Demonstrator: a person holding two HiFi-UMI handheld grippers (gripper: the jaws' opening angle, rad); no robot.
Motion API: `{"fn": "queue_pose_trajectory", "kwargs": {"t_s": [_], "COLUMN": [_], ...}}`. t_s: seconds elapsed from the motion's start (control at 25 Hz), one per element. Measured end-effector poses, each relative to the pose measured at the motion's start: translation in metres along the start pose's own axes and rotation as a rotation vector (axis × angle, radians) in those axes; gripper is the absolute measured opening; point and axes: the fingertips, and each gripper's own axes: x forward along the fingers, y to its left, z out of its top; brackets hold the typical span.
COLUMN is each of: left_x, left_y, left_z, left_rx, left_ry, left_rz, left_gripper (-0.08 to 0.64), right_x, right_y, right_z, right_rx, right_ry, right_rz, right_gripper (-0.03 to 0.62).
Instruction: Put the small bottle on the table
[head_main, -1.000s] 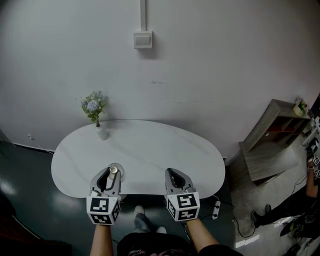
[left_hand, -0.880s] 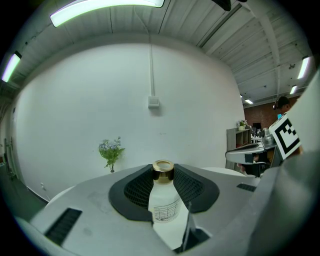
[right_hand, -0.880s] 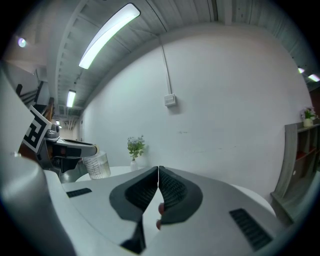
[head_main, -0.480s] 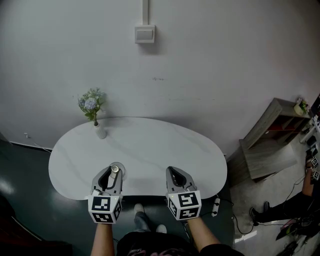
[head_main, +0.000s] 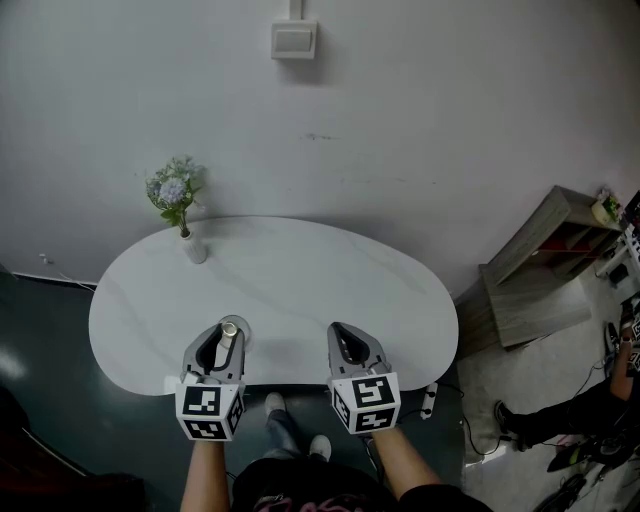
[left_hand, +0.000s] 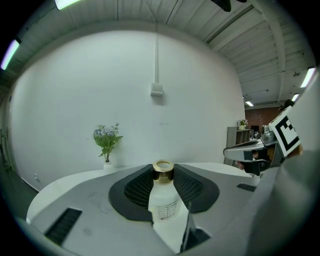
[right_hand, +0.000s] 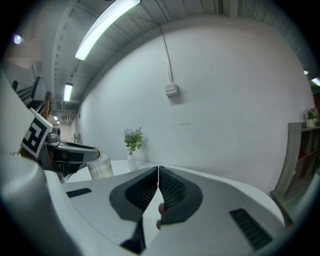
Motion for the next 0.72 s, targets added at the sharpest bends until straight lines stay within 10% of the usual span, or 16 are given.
{"fn": "queue_pose_trajectory", "kwargs": {"t_s": [0.72], "left_x": [0.035], "left_y": [0.014], "left_z": [-0.032], "left_rx": [-0.008], "left_ry": [0.069], "left_rz": [-0.028], "left_gripper": [0.126], "right_x": [0.036], "right_y": [0.006], "right_z": [-0.032], "right_rx": [0.025], "right_ry": [0.086], "right_rz": [0.003], "right_gripper": [0.067]}}
